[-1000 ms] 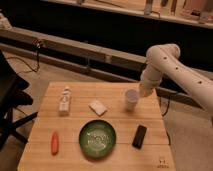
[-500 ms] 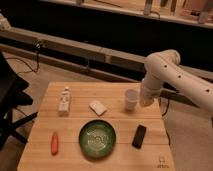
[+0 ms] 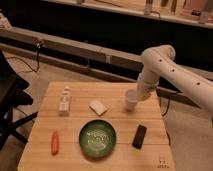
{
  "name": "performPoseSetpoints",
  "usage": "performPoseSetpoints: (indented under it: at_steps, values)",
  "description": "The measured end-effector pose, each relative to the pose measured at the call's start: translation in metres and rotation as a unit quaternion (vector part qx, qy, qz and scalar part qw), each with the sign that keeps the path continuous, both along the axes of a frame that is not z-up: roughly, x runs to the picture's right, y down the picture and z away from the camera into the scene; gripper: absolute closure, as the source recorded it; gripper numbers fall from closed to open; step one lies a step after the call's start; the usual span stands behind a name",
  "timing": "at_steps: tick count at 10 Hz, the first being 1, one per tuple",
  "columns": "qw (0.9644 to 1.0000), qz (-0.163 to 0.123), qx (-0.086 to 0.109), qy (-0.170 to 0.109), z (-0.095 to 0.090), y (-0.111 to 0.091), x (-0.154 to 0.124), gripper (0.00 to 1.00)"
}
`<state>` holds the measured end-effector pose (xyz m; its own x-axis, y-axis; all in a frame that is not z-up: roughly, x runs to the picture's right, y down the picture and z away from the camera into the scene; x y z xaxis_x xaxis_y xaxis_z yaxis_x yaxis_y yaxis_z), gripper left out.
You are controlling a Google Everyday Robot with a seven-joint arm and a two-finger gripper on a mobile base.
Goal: Move the arm in a circular motion
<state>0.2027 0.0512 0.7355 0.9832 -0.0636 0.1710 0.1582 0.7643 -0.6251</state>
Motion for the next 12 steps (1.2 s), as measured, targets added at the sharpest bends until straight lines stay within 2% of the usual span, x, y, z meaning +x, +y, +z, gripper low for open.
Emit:
performPoseSetpoints:
  at_steps: [3, 5, 8, 10, 12]
  values:
    - [1.0000, 0.006, 0.004, -0.003, 0.004, -0.003, -0.020, 1.00]
    - [0.9999, -0.005, 0.006, -0.007, 0.014, -0.009, -0.015, 1.00]
    - [1.0000, 0.005, 0.006, -0.002, 0.015, -0.010, -0.017, 1.00]
    - [0.9999, -0.002, 0.010, -0.007, 0.019, -0.013, -0.029, 1.00]
    - [0.9999, -0.008, 0.009, -0.009, 0.021, -0.012, -0.027, 1.00]
